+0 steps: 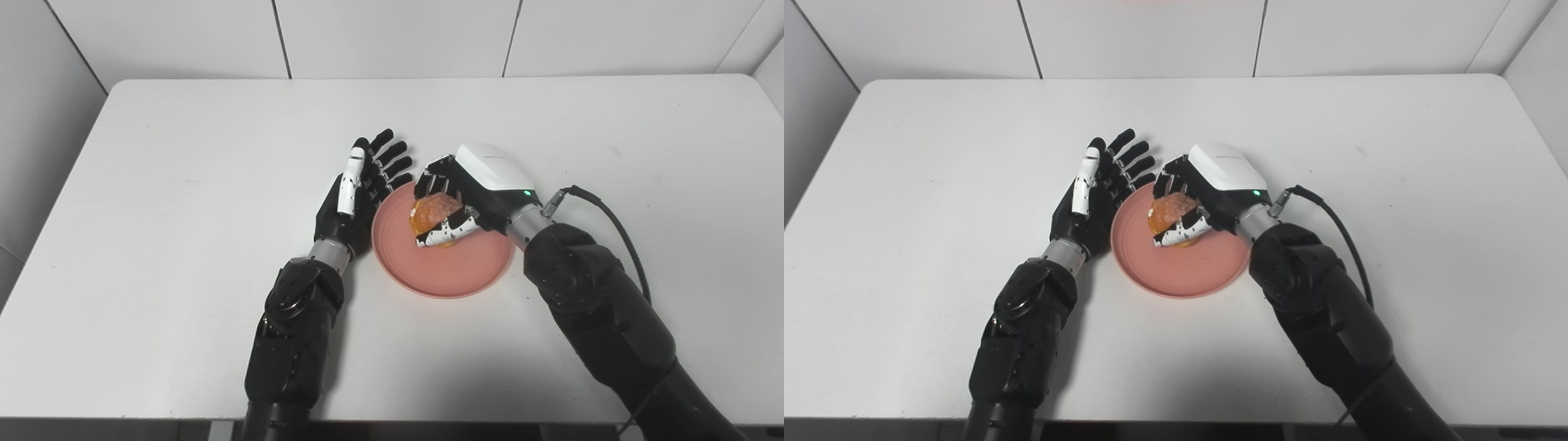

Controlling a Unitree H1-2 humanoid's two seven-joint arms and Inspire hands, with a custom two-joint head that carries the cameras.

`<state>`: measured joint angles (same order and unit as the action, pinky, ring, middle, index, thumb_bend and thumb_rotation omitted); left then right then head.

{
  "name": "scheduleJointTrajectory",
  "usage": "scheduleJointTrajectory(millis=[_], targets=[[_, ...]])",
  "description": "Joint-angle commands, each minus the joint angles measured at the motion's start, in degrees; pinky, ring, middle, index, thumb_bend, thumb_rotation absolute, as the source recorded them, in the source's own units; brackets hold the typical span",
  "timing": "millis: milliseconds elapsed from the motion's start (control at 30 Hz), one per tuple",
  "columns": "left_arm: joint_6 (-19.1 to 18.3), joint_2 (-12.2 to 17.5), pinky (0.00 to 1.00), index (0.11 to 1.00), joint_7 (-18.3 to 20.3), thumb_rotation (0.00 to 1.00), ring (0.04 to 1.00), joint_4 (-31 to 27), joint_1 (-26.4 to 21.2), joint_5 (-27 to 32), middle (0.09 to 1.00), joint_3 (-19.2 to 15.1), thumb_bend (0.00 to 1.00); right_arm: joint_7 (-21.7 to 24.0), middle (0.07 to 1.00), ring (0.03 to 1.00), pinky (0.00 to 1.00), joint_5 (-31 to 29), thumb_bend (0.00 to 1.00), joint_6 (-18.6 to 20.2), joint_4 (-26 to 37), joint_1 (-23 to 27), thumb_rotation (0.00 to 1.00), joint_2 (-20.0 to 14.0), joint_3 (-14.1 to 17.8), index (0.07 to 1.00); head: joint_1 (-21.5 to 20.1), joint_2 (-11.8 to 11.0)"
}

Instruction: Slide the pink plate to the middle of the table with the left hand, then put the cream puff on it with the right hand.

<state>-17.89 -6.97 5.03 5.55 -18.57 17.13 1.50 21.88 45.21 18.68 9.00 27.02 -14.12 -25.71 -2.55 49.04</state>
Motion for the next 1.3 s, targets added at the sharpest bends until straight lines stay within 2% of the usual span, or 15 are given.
scheduleJointTrajectory(millis=[0,300,767,833,1000,1033,1100,1167,1267], targets=[[-4.47,-0.02,0.84,0.876,-1.48,1.00,0.863,1.34,1.76,-1.04,0.875,-0.08,0.42,-0.01,0.406,0.317,0.23,1.52,0.50,-0.69,1.70,1.28,0.14,0.02,-0.08,0.488,0.01,0.26],[-4.57,0.18,0.84,0.879,-1.14,1.00,0.869,1.10,1.71,-1.18,0.882,-0.05,0.43,0.42,0.393,0.295,0.21,3.81,0.50,-1.62,1.21,0.94,0.14,0.06,-0.99,0.490,-0.22,0.80],[-4.19,0.15,0.84,0.872,-1.00,1.00,0.872,1.48,1.50,-1.13,0.879,-0.07,0.44,-0.07,0.342,0.248,0.17,4.20,0.51,-2.72,0.75,0.43,0.13,-0.46,-1.10,0.486,-0.23,1.05],[-4.25,0.28,0.84,0.878,-0.82,1.00,0.874,1.44,1.49,-1.10,0.880,0.02,0.43,0.63,0.348,0.255,0.18,4.17,0.52,-2.40,1.08,0.56,0.14,-0.58,-1.11,0.484,-0.30,1.03],[-4.90,0.51,0.84,0.881,-0.59,1.00,0.877,1.19,1.43,-0.93,0.887,0.05,0.43,1.34,0.452,0.351,0.25,4.87,0.52,-2.79,1.37,0.94,0.16,-1.08,-1.54,0.488,-0.40,1.07],[-4.95,0.55,0.83,0.882,-0.58,1.00,0.876,1.19,1.41,-0.95,0.886,0.07,0.43,1.30,0.473,0.373,0.27,4.96,0.66,-2.85,1.34,0.96,0.26,-1.11,-1.56,0.529,-0.40,1.07],[-4.98,0.66,0.83,0.887,-0.48,1.00,0.876,1.24,1.36,-0.93,0.887,0.09,0.43,0.93,0.498,0.405,0.30,4.86,0.79,-3.35,1.20,0.98,0.37,-1.21,-1.56,0.567,-0.46,1.04],[-4.93,0.72,0.83,0.889,-0.43,1.00,0.875,1.28,1.32,-0.94,0.888,0.11,0.43,0.73,0.510,0.422,0.32,4.83,0.83,-3.74,1.04,0.98,0.41,-1.28,-1.54,0.578,-0.52,1.03],[-4.91,0.78,0.84,0.889,-0.39,1.00,0.875,1.30,1.27,-1.03,0.891,0.19,0.43,1.52,0.569,0.492,0.38,5.43,0.86,-4.23,1.11,1.24,0.52,-1.75,-1.85,0.626,-0.53,1.04]])
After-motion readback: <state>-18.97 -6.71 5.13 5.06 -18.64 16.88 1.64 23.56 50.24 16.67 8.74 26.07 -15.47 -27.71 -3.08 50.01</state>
